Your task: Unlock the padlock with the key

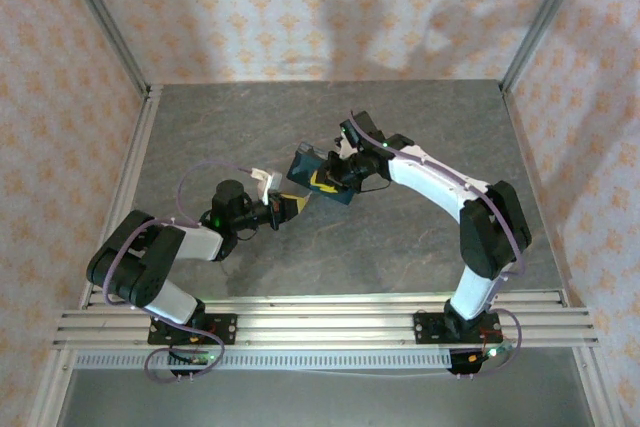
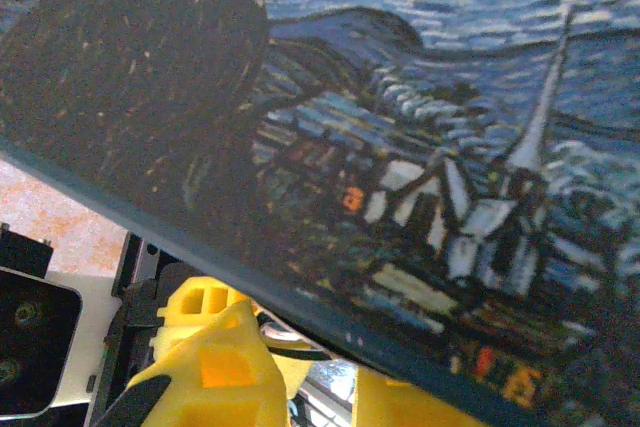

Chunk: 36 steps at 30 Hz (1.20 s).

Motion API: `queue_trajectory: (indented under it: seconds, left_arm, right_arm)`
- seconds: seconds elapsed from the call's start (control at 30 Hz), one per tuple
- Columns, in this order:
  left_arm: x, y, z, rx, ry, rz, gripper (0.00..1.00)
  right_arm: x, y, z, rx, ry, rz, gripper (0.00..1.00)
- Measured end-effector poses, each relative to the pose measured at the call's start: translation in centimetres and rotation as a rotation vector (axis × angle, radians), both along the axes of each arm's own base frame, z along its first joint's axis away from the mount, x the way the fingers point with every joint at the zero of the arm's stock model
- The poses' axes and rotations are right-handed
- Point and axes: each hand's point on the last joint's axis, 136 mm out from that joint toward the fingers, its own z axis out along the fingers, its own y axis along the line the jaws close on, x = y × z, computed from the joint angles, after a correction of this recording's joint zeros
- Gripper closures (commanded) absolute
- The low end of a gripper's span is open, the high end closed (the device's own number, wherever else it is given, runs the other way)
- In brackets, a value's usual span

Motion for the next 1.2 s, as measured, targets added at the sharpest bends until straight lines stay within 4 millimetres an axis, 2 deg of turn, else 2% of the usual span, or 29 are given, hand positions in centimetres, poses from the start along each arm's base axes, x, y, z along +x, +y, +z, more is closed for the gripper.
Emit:
queue_trajectory:
  seconds: [0.2, 1.2]
  left_arm:
    - [-0.4, -0.6, 0.9, -0.009, -0.024, -0.019, 1.0]
    - [-0.1, -0.6, 1.8, -0.029, -0.057, -0.009, 1.0]
  right_arm:
    - [0.0, 0.0, 0.1, 0.005, 0.003, 0.0, 1.0]
    - [-0.1, -0.5, 0.8, 0.071, 0.054, 0.022, 1.0]
